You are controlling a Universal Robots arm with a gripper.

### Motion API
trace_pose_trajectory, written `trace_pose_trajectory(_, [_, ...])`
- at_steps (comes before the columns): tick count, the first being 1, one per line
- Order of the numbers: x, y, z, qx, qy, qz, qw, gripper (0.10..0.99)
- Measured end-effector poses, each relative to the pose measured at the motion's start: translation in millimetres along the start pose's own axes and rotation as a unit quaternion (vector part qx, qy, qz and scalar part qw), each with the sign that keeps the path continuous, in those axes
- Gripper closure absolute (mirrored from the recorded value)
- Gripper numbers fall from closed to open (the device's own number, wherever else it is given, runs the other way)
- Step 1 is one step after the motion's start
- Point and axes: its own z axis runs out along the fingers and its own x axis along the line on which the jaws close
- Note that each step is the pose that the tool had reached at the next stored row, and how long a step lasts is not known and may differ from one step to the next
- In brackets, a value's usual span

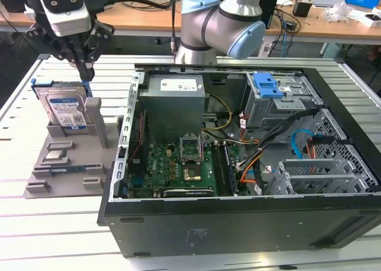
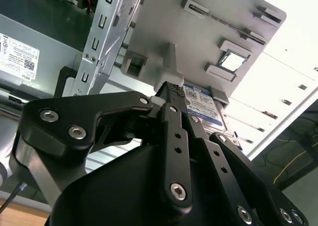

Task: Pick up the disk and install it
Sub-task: 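Reach for the disk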

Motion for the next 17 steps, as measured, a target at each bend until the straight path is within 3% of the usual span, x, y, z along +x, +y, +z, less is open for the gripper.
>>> trace_pose_trajectory(17, [29.9, -2.2, -0.7, 0.0, 0.0, 0.0, 1.0, 0.98])
